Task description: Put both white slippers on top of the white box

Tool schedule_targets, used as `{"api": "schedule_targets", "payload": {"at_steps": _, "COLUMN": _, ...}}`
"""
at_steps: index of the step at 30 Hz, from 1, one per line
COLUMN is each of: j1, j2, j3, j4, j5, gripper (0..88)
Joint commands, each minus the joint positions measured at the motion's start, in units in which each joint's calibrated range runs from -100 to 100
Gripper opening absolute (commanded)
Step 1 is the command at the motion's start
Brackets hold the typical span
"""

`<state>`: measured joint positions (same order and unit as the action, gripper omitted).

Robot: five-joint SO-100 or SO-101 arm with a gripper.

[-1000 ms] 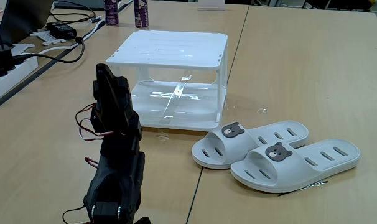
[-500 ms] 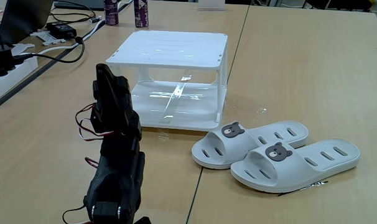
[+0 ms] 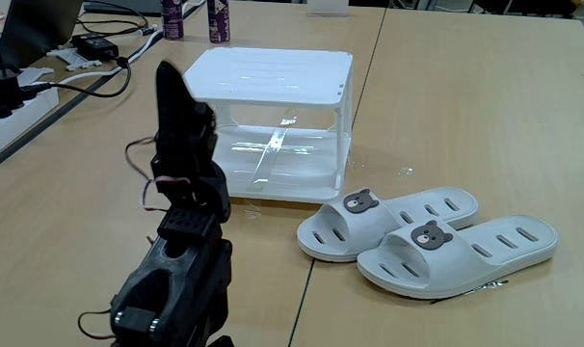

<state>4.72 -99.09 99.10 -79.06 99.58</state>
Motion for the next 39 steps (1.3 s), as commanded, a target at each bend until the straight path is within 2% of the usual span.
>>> {"api": "schedule_targets", "payload": {"at_steps": 1, "j1": 2.4, "j2": 0.2, "j3": 0.5, "j4": 13.4, "j5": 0.4, "gripper": 0.8}}
{"api": "schedule_targets", "payload": {"at_steps": 3, "j1": 2.4, "j2": 0.2, "j3": 0.5, "j4": 16.8, "j5": 0.4, "gripper": 0.8}}
{"api": "schedule_targets", "payload": {"at_steps": 8, "j1": 2.8, "j2": 0.2, "j3": 0.5, "j4": 33.8, "j5": 0.4, "gripper": 0.8}}
{"api": "schedule_targets", "payload": {"at_steps": 11, "j1": 2.8, "j2": 2.0, "j3": 0.5, "j4": 35.7, "j5": 0.4, "gripper": 0.8}}
{"api": "schedule_targets", "payload": {"at_steps": 14, "j1": 3.1, "j2": 14.8, "j3": 0.1, "j4": 35.0, "j5": 0.4, "gripper": 0.8}}
{"api": "schedule_targets", "payload": {"at_steps": 20, "j1": 3.1, "j2": 47.2, "j3": 0.0, "j4": 27.1, "j5": 0.4, "gripper": 0.8}}
{"api": "schedule_targets", "payload": {"at_steps": 30, "j1": 9.1, "j2": 74.3, "j3": -0.5, "j4": 26.9, "j5": 0.4, "gripper": 0.8}}
{"api": "schedule_targets", "payload": {"at_steps": 39, "j1": 8.8, "j2": 94.8, "j3": -0.1, "j4": 2.1, "j5": 0.4, "gripper": 0.8}}
